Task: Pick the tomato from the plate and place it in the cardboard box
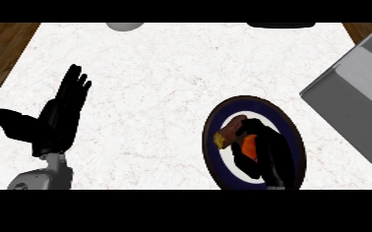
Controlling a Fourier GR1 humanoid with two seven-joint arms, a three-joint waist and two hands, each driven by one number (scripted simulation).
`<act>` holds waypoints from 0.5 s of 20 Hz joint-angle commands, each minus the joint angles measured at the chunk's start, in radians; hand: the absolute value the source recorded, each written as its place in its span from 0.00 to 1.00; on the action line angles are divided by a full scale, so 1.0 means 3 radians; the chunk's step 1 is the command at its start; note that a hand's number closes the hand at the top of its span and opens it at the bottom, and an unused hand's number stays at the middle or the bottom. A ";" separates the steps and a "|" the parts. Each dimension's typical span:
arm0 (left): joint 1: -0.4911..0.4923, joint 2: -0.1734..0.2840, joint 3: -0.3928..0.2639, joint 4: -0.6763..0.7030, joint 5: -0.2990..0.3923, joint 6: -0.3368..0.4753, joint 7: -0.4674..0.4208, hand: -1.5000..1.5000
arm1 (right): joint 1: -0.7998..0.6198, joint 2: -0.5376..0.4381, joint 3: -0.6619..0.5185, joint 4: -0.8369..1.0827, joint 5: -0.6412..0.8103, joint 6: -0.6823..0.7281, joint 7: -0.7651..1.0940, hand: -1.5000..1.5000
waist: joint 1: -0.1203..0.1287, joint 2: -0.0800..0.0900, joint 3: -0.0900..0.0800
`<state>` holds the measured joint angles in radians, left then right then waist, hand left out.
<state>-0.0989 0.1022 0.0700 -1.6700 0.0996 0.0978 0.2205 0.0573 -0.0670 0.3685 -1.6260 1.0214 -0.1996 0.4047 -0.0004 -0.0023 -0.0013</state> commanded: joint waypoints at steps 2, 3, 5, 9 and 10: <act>0.0027 0.0032 0.0083 -0.0127 0.0037 0.0001 0.0094 0.50 | 0.0031 -0.0082 -0.0022 -0.0132 0.0196 -0.0008 -0.0014 1.00 | -0.0001 0.0005 0.0004; -0.0206 -0.0009 0.0034 0.0168 -0.0038 0.0033 0.0024 0.50 | 0.0052 0.0099 0.0117 0.0099 0.0354 -0.0261 -0.0014 1.00 | -0.0007 0.0007 0.0004; 0.0142 -0.0029 -0.0038 -0.0159 -0.0013 -0.0006 0.0054 0.50 | 0.0239 -0.0399 0.0327 -0.0190 0.0099 0.0227 -0.0499 1.00 | 0.0006 -0.0004 0.0004; -0.0001 0.0011 0.0033 -0.0019 0.0000 0.0004 0.0054 0.50 | 0.0492 -0.1022 0.1044 -0.0286 0.0205 0.0768 -0.1200 1.00 | 0.0008 -0.0012 -0.0002; 0.0068 -0.0012 0.0044 -0.0002 0.0003 -0.0003 -0.0050 0.50 | 0.0492 -0.1151 0.1010 -0.0495 0.0188 0.0763 -0.1291 1.00 | -0.0012 -0.0012 -0.0002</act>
<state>-0.0920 0.1008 0.0759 -1.6799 0.1012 0.0961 0.2267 0.1472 -0.2770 0.5616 -1.7107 1.0708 -0.0584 0.1574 -0.0002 -0.0072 -0.0035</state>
